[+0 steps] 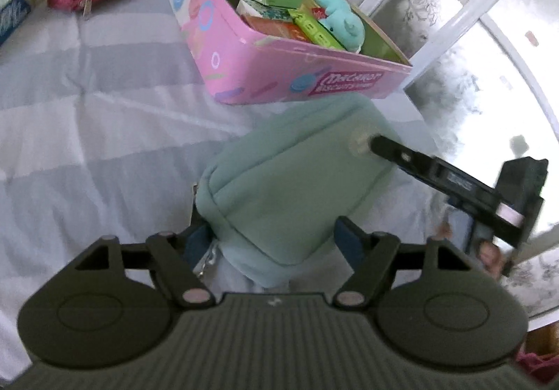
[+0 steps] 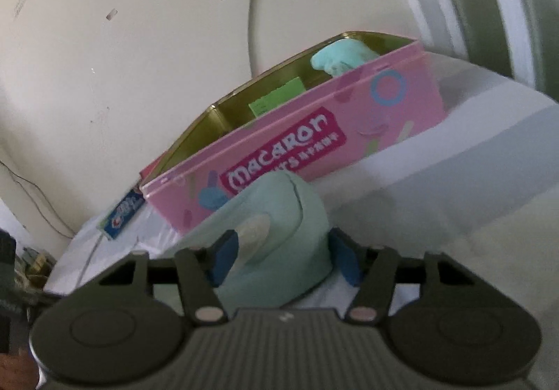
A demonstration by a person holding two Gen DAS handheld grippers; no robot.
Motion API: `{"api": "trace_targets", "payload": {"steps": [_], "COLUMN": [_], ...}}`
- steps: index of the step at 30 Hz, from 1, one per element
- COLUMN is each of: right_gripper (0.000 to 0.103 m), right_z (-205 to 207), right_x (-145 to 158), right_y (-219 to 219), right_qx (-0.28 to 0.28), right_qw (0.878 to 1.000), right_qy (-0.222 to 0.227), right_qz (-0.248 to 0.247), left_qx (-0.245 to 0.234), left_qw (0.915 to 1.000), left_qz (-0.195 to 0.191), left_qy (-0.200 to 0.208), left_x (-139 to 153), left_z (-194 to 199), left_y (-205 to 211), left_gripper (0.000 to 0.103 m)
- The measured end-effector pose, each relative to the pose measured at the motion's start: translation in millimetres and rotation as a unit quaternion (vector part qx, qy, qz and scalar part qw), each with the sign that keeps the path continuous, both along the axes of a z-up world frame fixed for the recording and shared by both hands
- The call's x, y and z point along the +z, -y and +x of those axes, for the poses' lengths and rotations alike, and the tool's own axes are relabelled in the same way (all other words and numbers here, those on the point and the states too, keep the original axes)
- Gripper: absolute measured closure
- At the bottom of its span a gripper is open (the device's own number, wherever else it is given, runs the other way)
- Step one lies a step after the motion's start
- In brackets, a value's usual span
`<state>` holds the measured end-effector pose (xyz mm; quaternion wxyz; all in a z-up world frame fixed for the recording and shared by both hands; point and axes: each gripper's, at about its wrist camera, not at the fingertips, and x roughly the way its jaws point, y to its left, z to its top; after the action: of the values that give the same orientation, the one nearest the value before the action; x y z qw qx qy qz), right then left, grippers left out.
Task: Organize objects
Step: 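Lift the pouch with the left gripper and lower it into the tin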
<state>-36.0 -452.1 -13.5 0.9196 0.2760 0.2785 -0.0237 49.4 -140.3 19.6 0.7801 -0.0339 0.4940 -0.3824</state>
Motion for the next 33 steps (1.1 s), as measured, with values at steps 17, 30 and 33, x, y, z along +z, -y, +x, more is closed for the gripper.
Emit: {"api": "trace_targets", "payload": {"steps": [17,30,33], "right_gripper": [0.053,0.048,0.039], "right_z": [109,267,286], "right_x": [120,75,74], "right_y": [69,98,86], "right_qx": [-0.012,0.044,0.039], "right_qw": [0.990,0.983,0.976], "right_qy": [0.056,-0.131,-0.148], "right_qz": [-0.130,-0.118,-0.155], "left_qx": [0.041,0.135,0.155], "left_qw": [0.9927,0.9843,0.9813], "left_qz": [-0.010,0.061,0.066], "left_qy": [0.113,0.095,0.094], "left_x": [94,43,44], "left_z": [113,200,206], "left_y": [98,137,140], "left_gripper": [0.029,0.026,0.025]}}
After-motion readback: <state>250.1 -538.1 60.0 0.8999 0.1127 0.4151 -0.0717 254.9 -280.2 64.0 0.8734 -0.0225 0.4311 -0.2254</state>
